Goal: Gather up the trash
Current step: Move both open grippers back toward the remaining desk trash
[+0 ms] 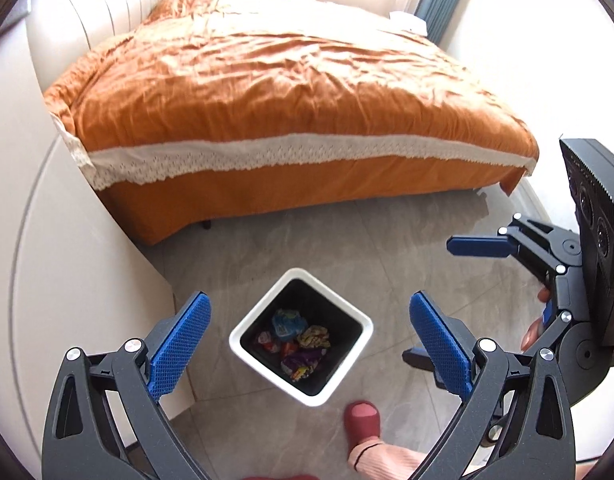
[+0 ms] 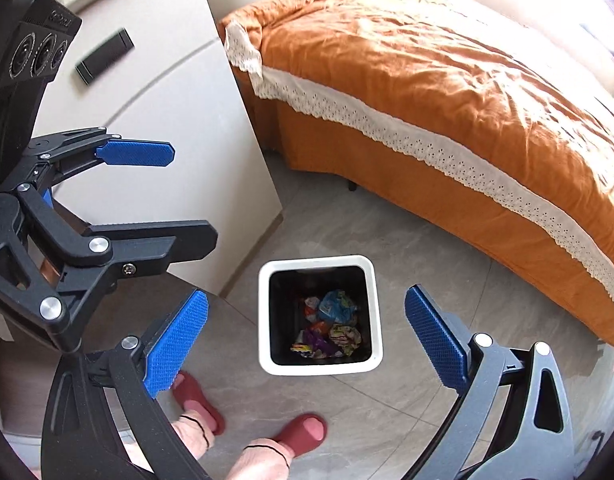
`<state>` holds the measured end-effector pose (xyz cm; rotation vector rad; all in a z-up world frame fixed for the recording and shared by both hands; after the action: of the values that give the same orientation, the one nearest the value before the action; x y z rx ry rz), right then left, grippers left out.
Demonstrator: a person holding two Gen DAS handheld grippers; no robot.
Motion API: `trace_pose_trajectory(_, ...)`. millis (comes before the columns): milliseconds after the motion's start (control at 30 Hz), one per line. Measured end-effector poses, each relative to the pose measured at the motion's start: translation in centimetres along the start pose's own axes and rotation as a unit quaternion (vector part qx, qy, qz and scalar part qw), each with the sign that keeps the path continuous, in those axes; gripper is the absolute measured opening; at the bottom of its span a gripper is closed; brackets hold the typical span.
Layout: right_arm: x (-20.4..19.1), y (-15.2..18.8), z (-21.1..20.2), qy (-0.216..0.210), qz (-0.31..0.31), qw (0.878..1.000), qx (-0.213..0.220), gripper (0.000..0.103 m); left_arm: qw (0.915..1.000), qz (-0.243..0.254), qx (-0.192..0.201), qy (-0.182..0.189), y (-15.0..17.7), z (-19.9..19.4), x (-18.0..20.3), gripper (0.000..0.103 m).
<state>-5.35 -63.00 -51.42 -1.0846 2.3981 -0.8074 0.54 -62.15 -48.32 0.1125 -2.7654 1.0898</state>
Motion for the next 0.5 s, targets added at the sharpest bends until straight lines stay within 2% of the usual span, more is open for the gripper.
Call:
trace_pose_trajectory(200, -2.1, -2.4, -4.6, -0.003, 0.015, 1.000, 0.025, 0.098, 0.9996, -0.003, 0.026, -0.012, -2.3, -4.8, 0.8, 0.098)
trace_pose_trajectory(500, -5.5, -7.2, -10.3, -0.009, 0.000, 0.998, 0.069, 0.098, 0.9959, -0.035, 0.075, -0.036, -5.2, -13.6, 0.1, 0.098)
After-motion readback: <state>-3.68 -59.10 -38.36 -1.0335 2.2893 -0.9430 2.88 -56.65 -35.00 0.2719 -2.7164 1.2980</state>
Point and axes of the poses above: each gripper's, at about its wrist camera, not at the fingertips, and z roughly the way its jaws point, x to its right, y to its underside, the point moved 10 cm from there along z, roughly the way its jaws point, and after that the axes turned 11 degrees about x, right-handed, at the moved point
